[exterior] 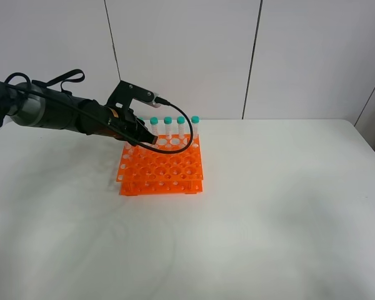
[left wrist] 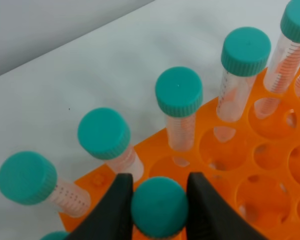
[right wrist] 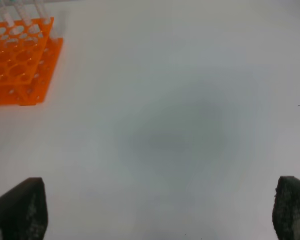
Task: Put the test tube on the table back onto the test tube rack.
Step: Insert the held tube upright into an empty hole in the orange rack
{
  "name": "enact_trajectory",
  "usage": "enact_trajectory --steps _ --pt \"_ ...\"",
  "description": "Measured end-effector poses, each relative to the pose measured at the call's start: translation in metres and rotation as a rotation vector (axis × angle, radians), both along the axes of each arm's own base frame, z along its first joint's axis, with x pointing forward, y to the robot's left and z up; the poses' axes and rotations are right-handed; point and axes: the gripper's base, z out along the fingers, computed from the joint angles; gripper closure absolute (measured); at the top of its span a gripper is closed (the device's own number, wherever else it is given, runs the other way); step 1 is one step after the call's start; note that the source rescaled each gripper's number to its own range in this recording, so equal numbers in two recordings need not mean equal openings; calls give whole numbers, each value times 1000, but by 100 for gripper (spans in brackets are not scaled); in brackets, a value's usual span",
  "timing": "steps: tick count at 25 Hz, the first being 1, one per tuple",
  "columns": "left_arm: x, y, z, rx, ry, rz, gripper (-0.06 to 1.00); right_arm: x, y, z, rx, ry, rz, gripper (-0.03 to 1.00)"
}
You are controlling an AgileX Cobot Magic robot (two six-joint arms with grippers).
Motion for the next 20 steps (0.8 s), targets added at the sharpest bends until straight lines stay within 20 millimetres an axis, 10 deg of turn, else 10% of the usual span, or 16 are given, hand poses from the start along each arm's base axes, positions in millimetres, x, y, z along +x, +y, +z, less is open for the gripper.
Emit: enact_trajectory --steps 7,20 --pt "-3 1 0 10 34 -2 64 0 0 0 0 0 0 -1" --pt "-8 2 40 -19 -53 -3 60 0 0 0 0 -1 0 -1"
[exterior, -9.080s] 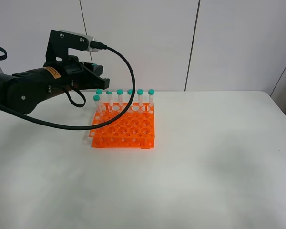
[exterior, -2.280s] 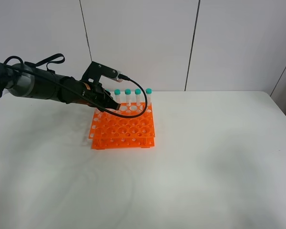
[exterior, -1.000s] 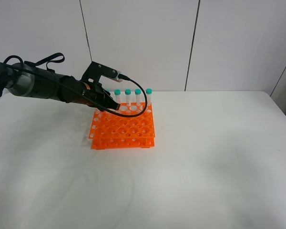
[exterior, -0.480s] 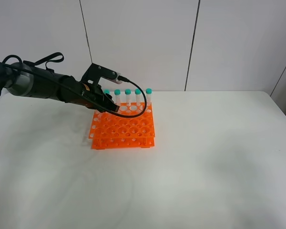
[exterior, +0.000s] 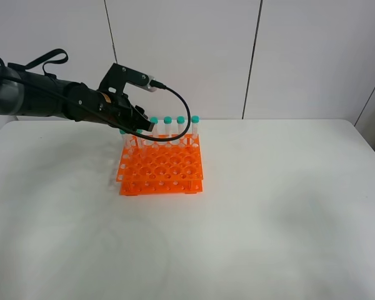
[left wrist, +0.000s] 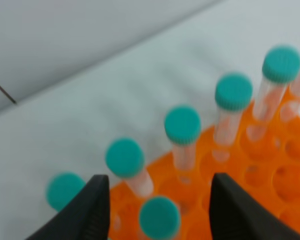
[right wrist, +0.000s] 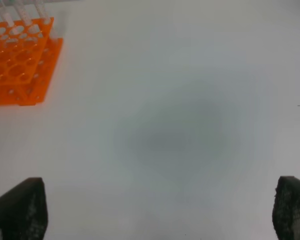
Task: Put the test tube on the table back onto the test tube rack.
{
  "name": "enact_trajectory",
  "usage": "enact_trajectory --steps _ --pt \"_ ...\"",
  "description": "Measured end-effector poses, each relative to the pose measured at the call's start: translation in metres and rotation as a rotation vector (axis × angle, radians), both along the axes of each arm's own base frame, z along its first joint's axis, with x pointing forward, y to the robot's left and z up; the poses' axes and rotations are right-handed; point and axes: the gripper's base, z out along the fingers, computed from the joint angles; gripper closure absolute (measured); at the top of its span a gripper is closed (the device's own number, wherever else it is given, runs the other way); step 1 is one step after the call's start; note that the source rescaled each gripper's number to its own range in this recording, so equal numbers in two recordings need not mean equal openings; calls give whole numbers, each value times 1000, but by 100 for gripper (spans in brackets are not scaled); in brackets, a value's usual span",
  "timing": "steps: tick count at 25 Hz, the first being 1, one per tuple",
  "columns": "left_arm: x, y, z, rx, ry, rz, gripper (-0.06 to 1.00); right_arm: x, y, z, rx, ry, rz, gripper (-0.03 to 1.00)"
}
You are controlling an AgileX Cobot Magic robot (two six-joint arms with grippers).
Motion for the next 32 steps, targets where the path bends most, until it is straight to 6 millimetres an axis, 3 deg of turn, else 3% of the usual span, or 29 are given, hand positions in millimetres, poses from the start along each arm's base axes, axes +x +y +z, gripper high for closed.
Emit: enact_trajectory --steps 3,6,10,17,24,29,32 --pt "-4 1 21 3 -53 -14 54 0 0 0 0 0 0 -1" --pt "-8 4 38 3 -95 -20 38 0 0 0 0 0 0 -1" --pt "-6 16 42 13 -60 6 31 0 0 0 0 0 0 -1" --pt "10 73 53 -11 16 171 29 0 0 0 0 0 0 -1" --pt "4 128 41 -50 212 350 29 0 0 0 0 0 0 -1" --pt "-9 134 38 -29 444 373 29 0 0 0 0 0 0 -1" --pt "-17 133 51 -23 608 391 29 0 0 0 0 1 0 -1"
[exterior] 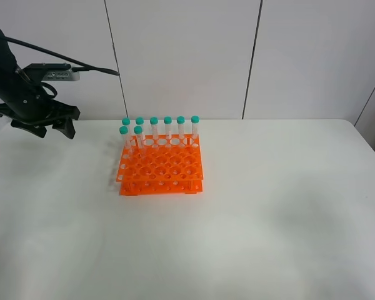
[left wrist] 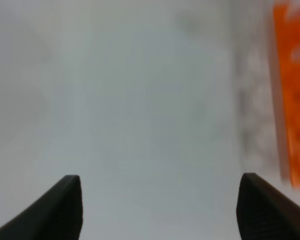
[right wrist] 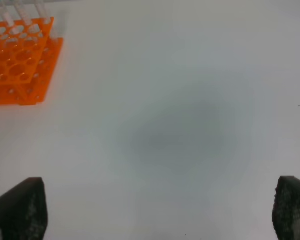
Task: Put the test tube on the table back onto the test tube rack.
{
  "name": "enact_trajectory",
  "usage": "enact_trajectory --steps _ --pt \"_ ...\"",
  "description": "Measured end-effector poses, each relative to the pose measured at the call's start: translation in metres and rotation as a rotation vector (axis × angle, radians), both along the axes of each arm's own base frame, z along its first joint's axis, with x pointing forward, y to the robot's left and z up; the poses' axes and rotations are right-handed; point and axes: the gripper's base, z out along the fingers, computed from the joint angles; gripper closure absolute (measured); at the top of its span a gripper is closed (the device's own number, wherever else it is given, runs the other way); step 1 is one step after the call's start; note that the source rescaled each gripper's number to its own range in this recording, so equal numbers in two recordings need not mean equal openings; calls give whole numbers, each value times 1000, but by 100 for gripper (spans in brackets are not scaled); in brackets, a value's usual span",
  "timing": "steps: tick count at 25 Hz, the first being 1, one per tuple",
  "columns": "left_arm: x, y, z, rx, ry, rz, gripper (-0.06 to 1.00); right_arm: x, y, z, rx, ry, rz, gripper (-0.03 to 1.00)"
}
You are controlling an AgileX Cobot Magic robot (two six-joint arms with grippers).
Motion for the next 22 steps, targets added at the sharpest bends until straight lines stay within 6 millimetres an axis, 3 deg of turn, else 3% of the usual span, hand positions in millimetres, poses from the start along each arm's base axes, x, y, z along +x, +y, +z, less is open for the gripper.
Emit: enact_trajectory --steps 4,9,13,22 --pt "-15 -1 9 -9 157 8 24 0 0 0 0 0 0 -1" --pt "-32 2 18 20 225 5 0 0 0 0 0 0 0 -1" --pt "-52 4 20 39 243 7 -4 0 0 0 0 0 0 -1" --pt "-165 5 37 41 207 8 -6 0 0 0 0 0 0 -1"
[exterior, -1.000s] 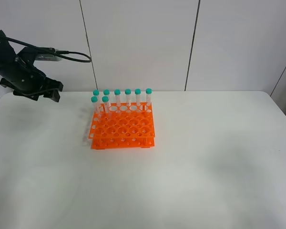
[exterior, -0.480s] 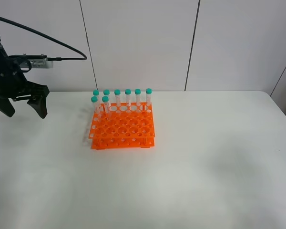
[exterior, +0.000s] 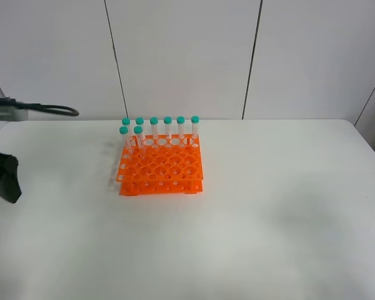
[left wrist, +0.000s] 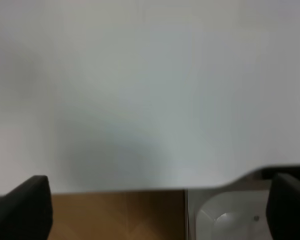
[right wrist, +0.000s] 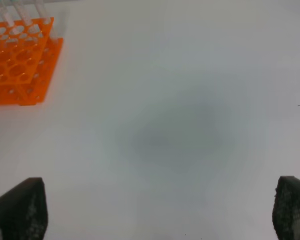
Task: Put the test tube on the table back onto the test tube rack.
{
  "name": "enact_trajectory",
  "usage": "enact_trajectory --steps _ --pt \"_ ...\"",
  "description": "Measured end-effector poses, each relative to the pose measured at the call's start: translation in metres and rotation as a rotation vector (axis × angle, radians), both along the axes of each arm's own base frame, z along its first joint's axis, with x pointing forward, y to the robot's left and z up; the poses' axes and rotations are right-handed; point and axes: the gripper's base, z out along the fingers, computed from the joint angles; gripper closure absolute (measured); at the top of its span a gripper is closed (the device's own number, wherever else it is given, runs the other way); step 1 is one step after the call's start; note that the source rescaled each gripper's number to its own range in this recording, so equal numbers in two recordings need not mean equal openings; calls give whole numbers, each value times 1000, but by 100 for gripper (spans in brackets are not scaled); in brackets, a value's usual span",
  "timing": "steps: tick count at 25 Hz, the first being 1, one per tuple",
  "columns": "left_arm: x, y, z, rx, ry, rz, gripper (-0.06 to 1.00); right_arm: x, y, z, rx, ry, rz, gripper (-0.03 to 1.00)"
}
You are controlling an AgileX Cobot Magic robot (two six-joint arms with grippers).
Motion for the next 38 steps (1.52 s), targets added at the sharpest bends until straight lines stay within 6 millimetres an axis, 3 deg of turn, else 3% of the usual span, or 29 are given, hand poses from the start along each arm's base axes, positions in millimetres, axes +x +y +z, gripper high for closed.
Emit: enact_trajectory --steps 6,13,16,32,38 --pt "-76 0 0 -1 -114 0 -6 0 0 0 0 -1 0 -1" --pt "-130 1 -18 -2 -363 2 -6 0 0 0 0 -1 0 -1" --pt "-146 1 -27 -3 -402 2 -6 0 0 0 0 -1 0 -1" --pt "-206 0 -10 -34 -808 -57 -6 0 0 0 0 -1 0 -1" --pt "-220 1 -9 -38 -900 -58 -6 0 0 0 0 0 0 -1"
